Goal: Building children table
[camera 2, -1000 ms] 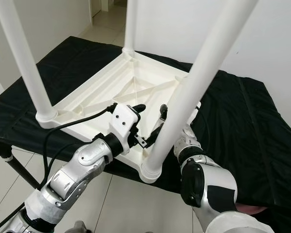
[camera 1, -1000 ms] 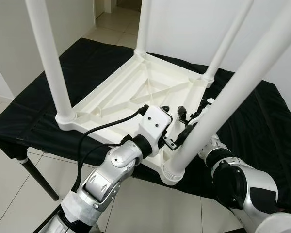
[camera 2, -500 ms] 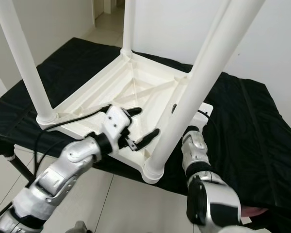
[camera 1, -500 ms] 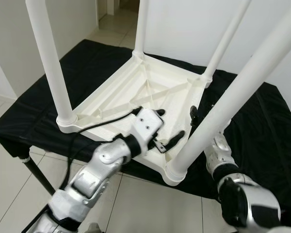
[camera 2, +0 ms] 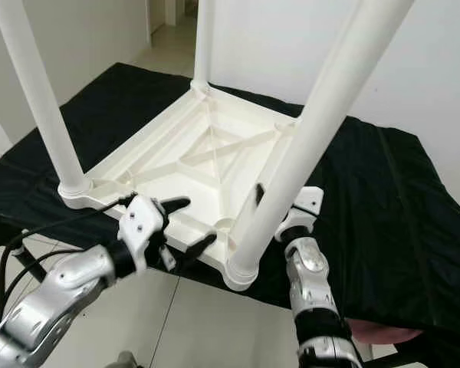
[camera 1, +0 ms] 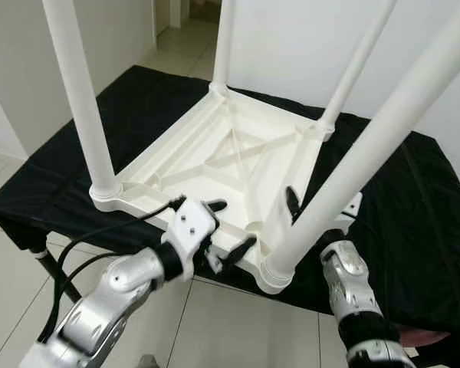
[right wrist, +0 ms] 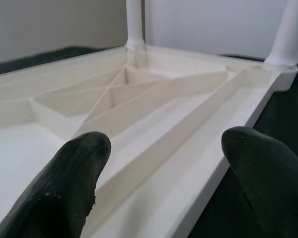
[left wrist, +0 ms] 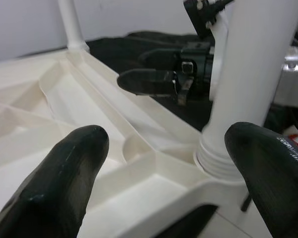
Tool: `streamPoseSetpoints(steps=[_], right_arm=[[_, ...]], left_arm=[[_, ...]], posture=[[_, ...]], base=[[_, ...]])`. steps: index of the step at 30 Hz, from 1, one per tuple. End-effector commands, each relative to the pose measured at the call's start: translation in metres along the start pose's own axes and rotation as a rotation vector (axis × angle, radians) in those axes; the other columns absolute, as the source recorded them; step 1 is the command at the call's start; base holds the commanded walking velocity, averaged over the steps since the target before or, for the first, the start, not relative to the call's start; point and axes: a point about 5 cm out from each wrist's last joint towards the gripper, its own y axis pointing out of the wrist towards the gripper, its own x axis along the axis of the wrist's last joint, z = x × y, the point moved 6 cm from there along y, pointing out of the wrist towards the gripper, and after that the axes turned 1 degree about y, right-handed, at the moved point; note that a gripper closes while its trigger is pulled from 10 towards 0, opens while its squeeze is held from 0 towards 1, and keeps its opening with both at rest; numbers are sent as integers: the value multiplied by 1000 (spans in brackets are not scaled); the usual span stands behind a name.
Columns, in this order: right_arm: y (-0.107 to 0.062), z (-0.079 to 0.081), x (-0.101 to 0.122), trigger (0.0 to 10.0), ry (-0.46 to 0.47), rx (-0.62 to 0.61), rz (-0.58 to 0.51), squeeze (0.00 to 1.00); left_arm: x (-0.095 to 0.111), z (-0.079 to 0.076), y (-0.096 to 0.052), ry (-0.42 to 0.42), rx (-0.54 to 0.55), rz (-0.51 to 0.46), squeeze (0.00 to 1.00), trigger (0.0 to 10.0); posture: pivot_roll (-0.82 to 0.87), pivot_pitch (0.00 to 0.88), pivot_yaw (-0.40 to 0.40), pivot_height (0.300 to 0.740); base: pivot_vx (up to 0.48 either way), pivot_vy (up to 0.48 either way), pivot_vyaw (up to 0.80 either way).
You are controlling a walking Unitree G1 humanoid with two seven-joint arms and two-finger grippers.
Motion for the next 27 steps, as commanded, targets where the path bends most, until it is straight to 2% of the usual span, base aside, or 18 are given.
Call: streamPoseSetpoints(steps=[1, 2, 3, 5, 6, 8, 12, 14, 15, 16, 17, 18, 20, 23, 25, 27], right_arm=[[-5, 4, 1, 10000, -7, 50, 25, 0], [-10, 10, -2, 10000, -31, 117, 53, 0], [-10, 10, -2, 10000, -31, 117, 53, 0], [-16, 17, -6, 10000, -62, 215, 97, 0], [-16, 17, -6, 10000, -62, 215, 97, 0], [-16, 19, -8, 10000, -105, 269, 125, 0], [-14, 18, -8, 10000, -124, 282, 134, 0], [-5, 13, -6, 10000, -168, 286, 147, 0], [-5, 13, -6, 10000, -168, 286, 147, 0], [0, 9, -5, 10000, -186, 275, 150, 0], [0, 9, -5, 10000, -186, 275, 150, 0], [5, 5, -2, 10000, -198, 260, 145, 0], [14, -2, 3, 10000, -216, 230, 134, 0], [18, -5, 7, 10000, -215, 209, 121, 0], [32, -14, 17, 10000, -193, 125, 72, 0], [39, -19, 27, 10000, -162, 56, 18, 0]], left_arm=[[2, -5, -5, -8, -26, 4, 0, 10000], [-10, -8, -10, 9, -39, 55, 0, 10000], [-10, -8, -10, 9, -39, 55, 0, 10000], [-29, -12, -16, 44, -68, 137, 0, 10000], [-29, -12, -16, 44, -68, 137, 0, 10000], [-44, -10, -15, 81, -68, 196, 0, 10000], [-50, -7, -14, 101, -62, 220, 0, 10000], [-70, 12, -6, 188, 8, 305, 0, 10000], [-70, 12, -6, 188, 8, 305, 0, 10000], [-75, 21, -2, 221, 42, 332, 0, 10000], [-75, 21, -2, 221, 42, 332, 0, 10000], [-78, 31, 3, 247, 80, 349, 0, 10000], [-76, 44, 10, 284, 129, 348, 0, 10000], [-74, 52, 13, 296, 160, 346, 0, 10000], [-67, 69, 23, 320, 222, 332, 0, 10000], [-62, 79, 29, 337, 259, 317, 0, 10000]], posture=[[40, 1, -94, 740], [46, 7, -99, 740], [46, 7, -99, 740], [48, 11, -102, 740], [48, 11, -102, 740], [45, 12, -101, 740], [45, 12, -101, 740], [45, 17, -100, 740], [45, 17, -100, 740], [45, 18, -96, 740], [45, 18, -96, 740], [45, 18, -96, 740], [46, 14, -94, 740], [46, 14, -94, 740], [44, 10, -89, 740], [43, 2, -85, 740]], base=[[0, 0, 0], [0, 0, 0], [0, 0, 0], [0, 0, 0], [0, 0, 0], [0, 0, 0], [0, 0, 0], [0, 0, 0], [0, 0, 0], [0, 0, 0], [0, 0, 0], [0, 0, 0], [0, 0, 0], [0, 0, 0], [0, 0, 0], [0, 0, 0]])
